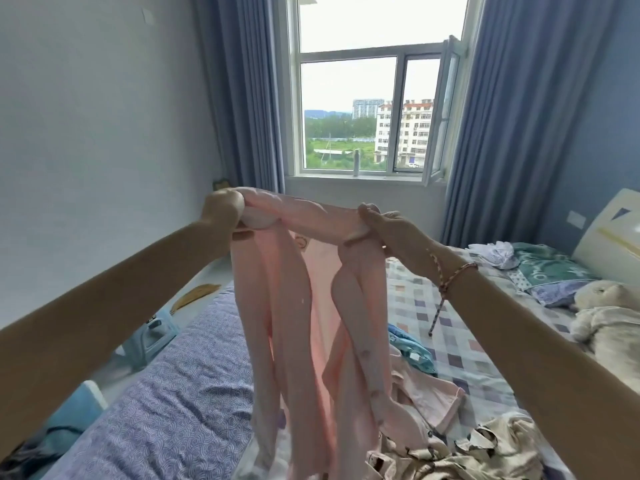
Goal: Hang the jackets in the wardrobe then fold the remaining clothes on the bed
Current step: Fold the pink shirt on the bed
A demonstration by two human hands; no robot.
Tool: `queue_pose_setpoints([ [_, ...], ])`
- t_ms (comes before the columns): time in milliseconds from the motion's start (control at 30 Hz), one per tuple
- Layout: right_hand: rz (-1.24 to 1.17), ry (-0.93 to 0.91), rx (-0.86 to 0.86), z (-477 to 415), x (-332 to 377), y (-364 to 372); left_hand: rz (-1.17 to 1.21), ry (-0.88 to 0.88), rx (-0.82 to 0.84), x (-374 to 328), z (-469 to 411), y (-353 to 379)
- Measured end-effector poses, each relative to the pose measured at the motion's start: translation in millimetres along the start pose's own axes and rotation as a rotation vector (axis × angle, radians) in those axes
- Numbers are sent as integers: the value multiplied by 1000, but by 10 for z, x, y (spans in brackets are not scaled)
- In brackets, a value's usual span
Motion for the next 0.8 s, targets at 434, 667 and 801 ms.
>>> queue_pose_setpoints([
  [434,-23,-322,435,442,384,642,-717,658,120,380,773,858],
  [667,57,-444,-96,541,281,271,-587,805,-237,319,810,471],
  [801,-54,-178,-259,633,-232,458,-494,810,-368,300,980,147],
])
Point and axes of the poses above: each hand's wrist, its own z-axis away from the middle knuckle, its own y-axis out of the palm, x = y × z, the point moved 10 cm from there along -z, towards the middle knuckle, and after that the axes turned 6 degrees about -y, right-handed, at the moved point
